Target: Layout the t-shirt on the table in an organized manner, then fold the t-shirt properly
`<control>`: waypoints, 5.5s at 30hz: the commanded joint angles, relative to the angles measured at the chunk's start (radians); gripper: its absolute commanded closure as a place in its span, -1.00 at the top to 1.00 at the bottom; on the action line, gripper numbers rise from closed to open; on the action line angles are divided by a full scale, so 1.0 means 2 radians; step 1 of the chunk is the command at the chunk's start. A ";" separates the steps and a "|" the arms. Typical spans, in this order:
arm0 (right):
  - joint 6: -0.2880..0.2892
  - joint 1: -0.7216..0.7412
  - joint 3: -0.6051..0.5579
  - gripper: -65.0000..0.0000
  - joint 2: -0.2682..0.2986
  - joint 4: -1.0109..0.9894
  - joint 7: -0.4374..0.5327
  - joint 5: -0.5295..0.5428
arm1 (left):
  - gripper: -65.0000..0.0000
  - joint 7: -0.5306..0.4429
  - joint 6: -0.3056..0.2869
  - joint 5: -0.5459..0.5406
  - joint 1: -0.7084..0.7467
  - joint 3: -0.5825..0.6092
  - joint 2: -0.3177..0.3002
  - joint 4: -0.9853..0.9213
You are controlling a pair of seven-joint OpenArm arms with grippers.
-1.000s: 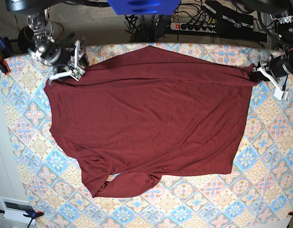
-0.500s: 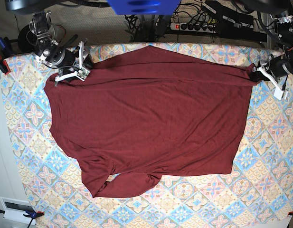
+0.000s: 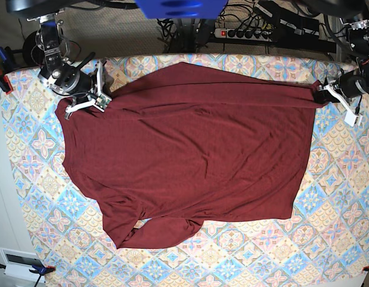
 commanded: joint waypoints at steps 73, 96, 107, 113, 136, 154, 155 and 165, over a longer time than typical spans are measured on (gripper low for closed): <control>-0.003 0.086 0.026 -0.49 0.023 -0.036 -0.016 -0.001 | -0.06 0.013 0.000 0.143 -0.177 -0.080 0.062 -0.089; -0.003 0.114 0.039 -0.98 0.026 -0.154 0.012 -0.001 | -0.06 0.015 0.000 0.129 -0.167 -0.079 0.061 -0.089; -0.003 0.113 0.047 -0.98 0.042 -0.126 0.007 -0.001 | -0.06 0.015 0.000 0.130 -0.166 -0.079 0.061 -0.089; -0.003 0.116 0.048 -0.98 0.043 -0.119 0.006 -0.001 | -0.06 0.015 0.000 0.130 -0.165 -0.079 0.062 -0.089; -0.003 0.113 0.019 -0.79 0.061 -0.115 0.006 -0.001 | -0.06 0.015 0.000 0.129 -0.154 -0.078 0.063 -0.089; -0.003 0.117 0.041 -1.00 0.061 -0.115 0.006 -0.001 | -0.06 0.015 0.000 0.129 -0.153 -0.078 0.063 -0.089; -0.003 0.117 0.044 -1.00 0.061 -0.115 0.006 -0.001 | -0.06 0.015 0.000 0.129 -0.153 -0.078 0.063 -0.089; -0.003 0.148 0.048 -1.00 0.060 -0.120 0.006 -0.001 | -0.06 0.015 0.000 0.129 -0.153 -0.078 0.063 -0.089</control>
